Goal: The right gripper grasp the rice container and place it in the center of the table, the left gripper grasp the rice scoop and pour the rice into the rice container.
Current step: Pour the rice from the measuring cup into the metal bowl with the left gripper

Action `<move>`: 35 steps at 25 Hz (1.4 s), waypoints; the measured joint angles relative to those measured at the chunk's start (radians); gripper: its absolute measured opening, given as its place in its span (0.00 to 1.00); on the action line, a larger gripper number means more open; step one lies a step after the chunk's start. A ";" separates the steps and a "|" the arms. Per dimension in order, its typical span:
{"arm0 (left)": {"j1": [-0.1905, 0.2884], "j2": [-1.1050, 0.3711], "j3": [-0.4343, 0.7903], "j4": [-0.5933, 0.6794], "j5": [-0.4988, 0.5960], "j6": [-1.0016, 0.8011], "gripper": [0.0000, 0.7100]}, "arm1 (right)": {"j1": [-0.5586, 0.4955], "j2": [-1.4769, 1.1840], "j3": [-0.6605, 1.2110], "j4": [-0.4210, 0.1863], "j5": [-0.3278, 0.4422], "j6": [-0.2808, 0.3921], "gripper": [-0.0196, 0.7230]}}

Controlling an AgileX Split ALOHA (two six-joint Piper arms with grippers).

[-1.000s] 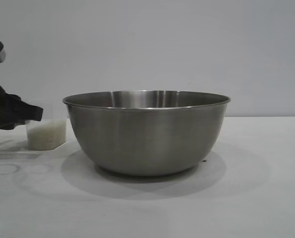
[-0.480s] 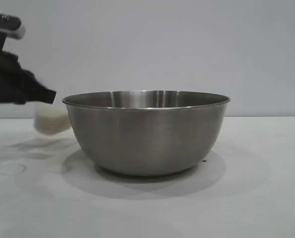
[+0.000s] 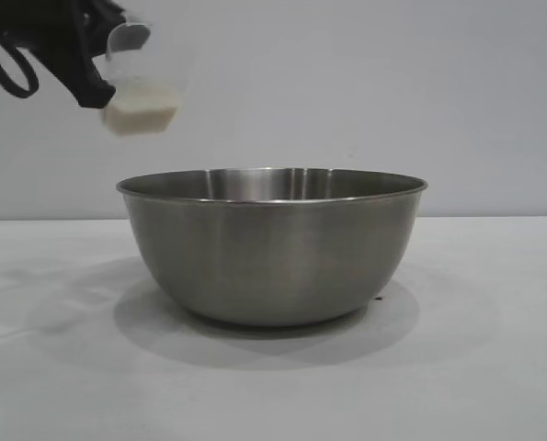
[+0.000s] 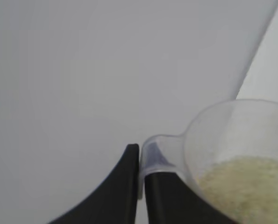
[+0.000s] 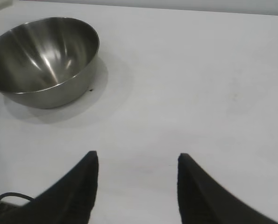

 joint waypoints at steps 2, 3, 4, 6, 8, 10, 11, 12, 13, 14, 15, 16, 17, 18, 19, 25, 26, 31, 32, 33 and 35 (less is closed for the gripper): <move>-0.009 0.000 -0.025 0.030 0.034 0.065 0.00 | 0.000 0.000 0.000 0.000 0.000 0.000 0.46; -0.011 0.001 -0.039 0.048 0.057 0.085 0.00 | 0.000 0.000 0.000 0.000 0.000 0.000 0.46; -0.014 0.001 -0.051 0.072 0.082 0.095 0.00 | 0.000 0.000 0.000 0.000 0.000 0.000 0.46; -0.014 0.001 -0.082 0.132 0.125 0.111 0.00 | 0.000 0.000 0.000 -0.002 0.000 0.000 0.46; -0.014 0.002 -0.113 0.195 0.174 0.117 0.00 | 0.000 0.000 0.000 -0.002 0.000 0.000 0.46; -0.014 0.004 -0.147 0.259 0.218 0.129 0.00 | 0.000 0.000 0.000 -0.002 0.000 0.000 0.46; -0.015 0.004 -0.160 0.289 0.239 0.131 0.00 | 0.000 0.000 0.000 -0.002 0.000 0.000 0.46; -0.015 0.004 -0.173 0.314 0.255 0.131 0.00 | 0.000 0.000 0.000 -0.002 0.000 0.000 0.46; -0.015 0.004 -0.186 0.335 0.273 0.135 0.00 | 0.000 0.000 0.000 -0.002 0.000 0.000 0.46; -0.015 0.004 -0.194 0.348 0.291 0.141 0.00 | 0.000 0.000 0.000 -0.002 0.000 0.000 0.46; -0.015 0.004 -0.204 0.364 0.307 0.150 0.00 | 0.000 0.000 0.000 -0.002 0.000 0.000 0.46; -0.015 0.004 -0.212 0.382 0.321 0.159 0.00 | 0.000 0.000 0.000 -0.002 0.000 0.000 0.46; -0.015 0.004 -0.219 0.402 0.335 0.163 0.00 | 0.000 0.000 0.000 -0.002 0.000 0.000 0.46; -0.015 0.004 -0.222 0.419 0.346 0.168 0.00 | 0.000 0.000 0.000 -0.002 0.000 0.000 0.46; -0.015 0.004 -0.226 0.439 0.357 0.171 0.00 | 0.000 0.000 0.000 -0.002 0.000 0.000 0.46; -0.015 0.004 -0.230 0.504 0.389 0.198 0.00 | 0.000 0.000 0.000 -0.002 0.000 0.000 0.46; -0.015 0.004 -0.232 0.516 0.393 0.200 0.00 | 0.000 0.000 0.000 -0.002 0.000 0.000 0.46; -0.015 -0.004 -0.251 0.547 0.406 0.221 0.00 | 0.000 0.000 0.000 -0.002 0.000 0.000 0.46; -0.015 -0.008 -0.250 0.547 0.406 0.221 0.00 | 0.000 0.000 0.000 -0.002 0.000 0.000 0.46; -0.015 -0.010 -0.250 0.551 0.408 0.221 0.00 | 0.000 0.000 0.000 -0.002 0.000 0.000 0.46; -0.015 -0.012 -0.250 0.555 0.408 0.223 0.00 | 0.000 0.000 0.000 -0.002 0.000 0.000 0.46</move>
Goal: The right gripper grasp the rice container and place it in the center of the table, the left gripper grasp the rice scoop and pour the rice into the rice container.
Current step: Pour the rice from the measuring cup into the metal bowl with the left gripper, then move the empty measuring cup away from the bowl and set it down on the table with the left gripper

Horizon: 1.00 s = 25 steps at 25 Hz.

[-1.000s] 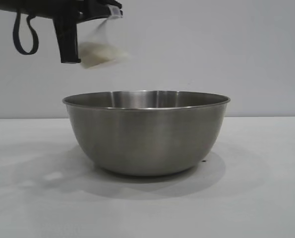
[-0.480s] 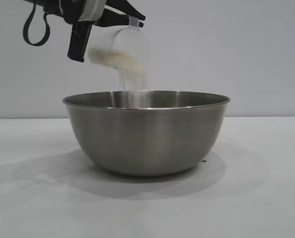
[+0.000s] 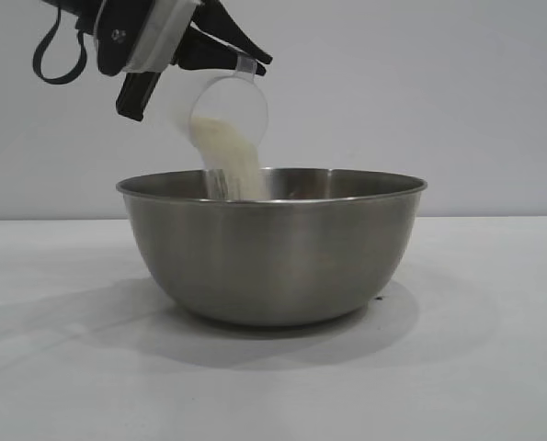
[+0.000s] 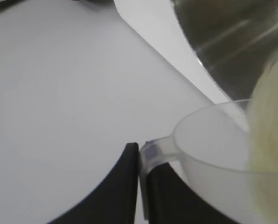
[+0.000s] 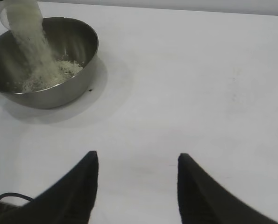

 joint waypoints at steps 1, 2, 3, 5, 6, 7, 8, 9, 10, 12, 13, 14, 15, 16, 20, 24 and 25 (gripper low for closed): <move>0.000 0.000 0.000 0.004 0.000 0.000 0.00 | 0.000 0.000 0.000 0.000 0.000 0.000 0.46; 0.000 0.000 0.000 0.011 0.000 0.000 0.00 | 0.000 0.000 0.000 0.000 0.000 0.000 0.46; 0.000 0.000 0.000 0.018 0.002 0.000 0.00 | 0.000 0.000 0.000 0.000 0.000 0.000 0.46; -0.001 0.000 0.000 0.023 0.004 0.000 0.00 | 0.000 0.000 0.000 0.000 0.000 0.000 0.46; -0.001 0.000 0.000 0.023 0.004 0.000 0.00 | 0.000 0.000 0.000 0.000 0.000 0.000 0.46; -0.001 0.000 0.000 0.023 0.006 0.000 0.00 | 0.000 0.000 0.000 0.000 0.000 0.000 0.46; -0.001 0.000 0.000 0.023 0.006 0.000 0.00 | 0.000 0.000 0.000 0.000 0.000 0.000 0.46; -0.001 0.000 0.000 0.023 0.006 0.000 0.00 | 0.000 0.000 0.000 0.000 0.000 0.000 0.46; -0.001 0.000 0.000 0.023 0.006 -0.006 0.00 | 0.000 0.000 0.000 0.000 0.000 0.000 0.46; -0.001 0.000 0.000 0.023 0.006 -0.058 0.00 | 0.000 0.000 0.000 0.000 0.000 0.000 0.46; -0.001 0.000 0.000 0.012 0.006 -0.124 0.00 | 0.000 0.000 0.000 0.000 0.000 0.000 0.46; -0.001 0.000 0.000 -0.014 0.006 -0.210 0.00 | 0.000 0.000 0.000 0.000 0.000 0.000 0.46; -0.001 0.000 0.000 -0.049 0.006 -0.309 0.00 | 0.000 0.000 0.000 0.000 0.000 0.000 0.46; -0.001 0.000 0.000 -0.107 0.002 -0.397 0.00 | 0.000 0.000 0.000 0.000 0.000 0.000 0.46; 0.002 0.000 0.000 -0.404 -0.055 -0.861 0.00 | 0.000 0.000 0.000 0.000 0.000 0.000 0.46; 0.080 -0.001 0.048 -0.562 -0.197 -1.241 0.00 | 0.000 0.000 0.000 0.000 0.000 0.000 0.46; 0.112 -0.001 0.079 -0.600 -0.231 -1.299 0.00 | 0.000 0.000 0.000 0.000 0.000 0.000 0.46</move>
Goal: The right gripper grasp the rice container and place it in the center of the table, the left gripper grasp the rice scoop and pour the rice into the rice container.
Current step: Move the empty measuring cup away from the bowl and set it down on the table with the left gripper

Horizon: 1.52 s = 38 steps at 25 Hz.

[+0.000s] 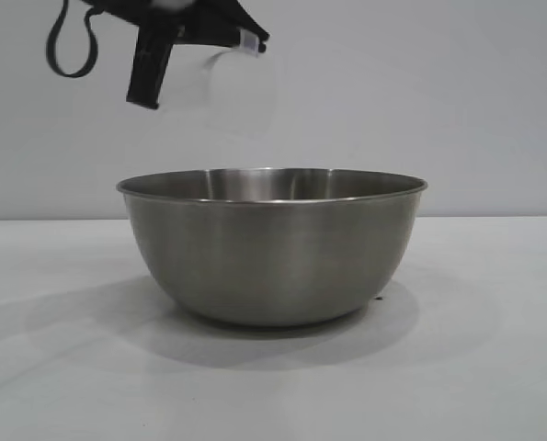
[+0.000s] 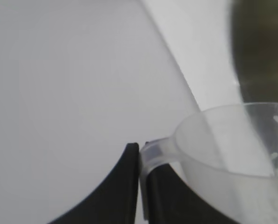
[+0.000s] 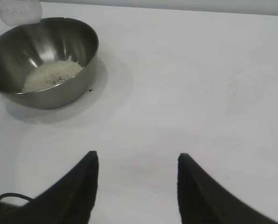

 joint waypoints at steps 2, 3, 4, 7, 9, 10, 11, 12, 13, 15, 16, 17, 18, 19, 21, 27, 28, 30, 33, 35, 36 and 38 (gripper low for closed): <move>0.056 0.000 0.075 -0.108 -0.053 -0.064 0.00 | 0.000 0.000 0.000 0.000 0.000 0.002 0.46; 0.082 0.000 0.108 -0.152 -0.075 -0.079 0.00 | 0.000 0.000 0.000 0.000 0.000 0.002 0.46; 0.105 0.000 0.146 -0.180 -0.094 -0.086 0.00 | 0.000 0.000 0.000 0.000 0.000 0.002 0.46; 0.150 0.031 0.229 -0.221 -0.176 -0.097 0.00 | 0.000 0.000 0.000 0.000 0.000 0.002 0.46; 0.156 0.083 0.264 -0.245 -0.204 -0.101 0.00 | 0.000 0.000 0.000 0.000 0.000 0.002 0.46; 0.156 0.109 0.274 -0.249 -0.205 -0.103 0.00 | 0.000 0.000 0.000 0.000 0.000 0.002 0.46; 0.156 0.142 0.279 -0.249 -0.205 -0.103 0.00 | 0.000 0.000 0.000 0.000 0.000 0.002 0.46; 0.156 0.173 0.282 -0.247 -0.205 -0.105 0.00 | 0.000 0.000 0.000 0.000 0.000 0.002 0.46; 0.156 0.195 0.282 -0.244 -0.205 -0.105 0.00 | 0.000 0.000 0.000 0.000 0.000 0.002 0.46; 0.156 0.236 0.282 -0.244 -0.205 -0.105 0.00 | 0.000 0.000 0.000 0.000 0.000 0.002 0.46; 0.156 0.251 0.282 -0.244 -0.205 -0.105 0.00 | 0.000 0.000 0.000 0.000 0.000 0.002 0.46; 0.156 0.261 0.282 -0.244 -0.205 -0.105 0.00 | 0.000 0.000 0.000 0.000 0.000 0.002 0.46; 0.156 0.272 0.282 -0.244 -0.205 -0.105 0.00 | 0.000 0.000 0.000 0.000 0.000 0.002 0.46; 0.156 0.280 0.282 -0.244 -0.205 -0.105 0.00 | 0.000 0.000 0.000 0.000 0.000 0.002 0.46; 0.156 0.291 0.282 -0.244 -0.205 -0.105 0.00 | 0.000 0.000 0.000 0.000 0.000 0.002 0.46; 0.156 0.294 0.320 -0.244 -0.209 -0.105 0.14 | 0.000 0.000 0.000 0.000 0.000 0.002 0.46; 0.156 0.294 0.333 -0.244 -0.209 -0.105 0.17 | 0.000 0.000 0.000 0.000 0.000 0.002 0.46; 0.156 0.294 0.360 -0.243 -0.209 -0.105 0.15 | 0.000 0.000 0.000 0.000 0.000 0.002 0.46; 0.156 0.294 0.403 -0.243 -0.209 -0.105 0.23 | 0.000 0.000 0.000 0.000 0.000 0.002 0.46; 0.156 0.285 0.431 -0.243 -0.209 -0.105 0.23 | 0.000 0.000 0.000 0.000 0.000 0.002 0.46; 0.156 0.274 0.447 -0.243 -0.209 -0.105 0.23 | 0.000 0.000 0.000 0.000 0.000 0.002 0.46; 0.156 0.248 0.473 -0.263 -0.209 -0.105 0.23 | 0.000 0.000 0.000 0.000 0.000 0.002 0.46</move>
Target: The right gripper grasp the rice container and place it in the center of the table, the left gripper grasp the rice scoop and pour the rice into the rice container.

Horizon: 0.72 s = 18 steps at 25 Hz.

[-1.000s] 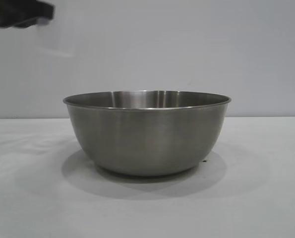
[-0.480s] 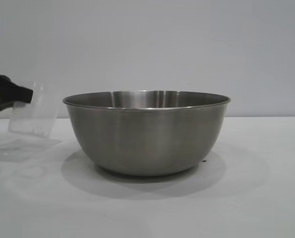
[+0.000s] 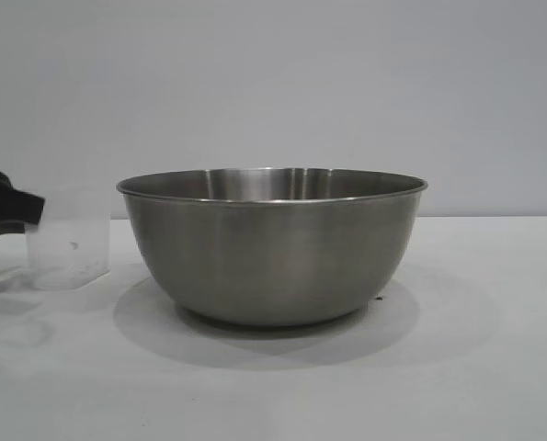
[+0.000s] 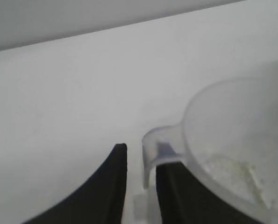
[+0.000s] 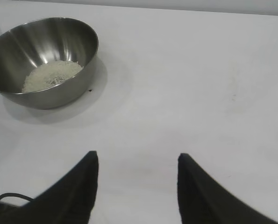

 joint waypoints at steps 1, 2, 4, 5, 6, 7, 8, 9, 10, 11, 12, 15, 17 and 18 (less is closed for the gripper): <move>0.000 -0.017 0.009 -0.029 0.000 0.000 0.23 | 0.000 0.000 0.000 0.000 0.000 0.000 0.46; 0.000 -0.035 0.018 -0.058 0.000 0.000 0.23 | 0.000 0.000 0.000 0.000 0.000 0.000 0.46; 0.014 -0.069 0.027 -0.095 0.000 -0.020 0.23 | 0.000 0.000 0.000 0.000 0.000 0.000 0.46; 0.032 -0.086 0.027 -0.092 0.000 -0.036 0.23 | 0.000 0.000 0.000 0.000 0.000 0.000 0.46; 0.054 -0.103 0.027 -0.077 0.000 -0.043 0.23 | 0.000 0.000 0.000 0.000 0.000 0.000 0.46; 0.078 -0.115 0.027 -0.054 0.000 -0.056 0.23 | 0.000 0.000 0.000 0.000 0.000 0.000 0.46; 0.111 -0.128 0.027 -0.027 0.000 -0.069 0.23 | 0.000 0.000 0.000 0.000 0.000 0.000 0.46; 0.146 -0.139 0.027 -0.004 0.000 -0.091 0.23 | 0.000 0.000 0.000 0.000 0.000 0.000 0.46; 0.175 -0.150 0.025 0.023 0.000 -0.105 0.23 | 0.000 0.000 0.000 0.000 0.000 0.000 0.46; 0.206 -0.163 0.025 0.045 0.000 -0.112 0.23 | 0.000 0.000 0.000 0.000 0.000 0.000 0.46; 0.228 -0.179 0.021 0.066 0.000 -0.107 0.23 | 0.000 0.000 0.000 0.000 0.000 0.000 0.46; 0.244 -0.249 0.011 0.125 0.003 -0.078 0.23 | 0.000 0.000 0.000 0.000 0.000 0.000 0.46; 0.239 -0.317 0.003 0.146 0.047 -0.076 0.23 | 0.000 0.000 0.000 0.000 0.000 0.000 0.46; 0.234 -0.359 0.003 0.152 0.082 -0.076 0.23 | 0.000 0.000 0.000 0.000 0.000 0.000 0.46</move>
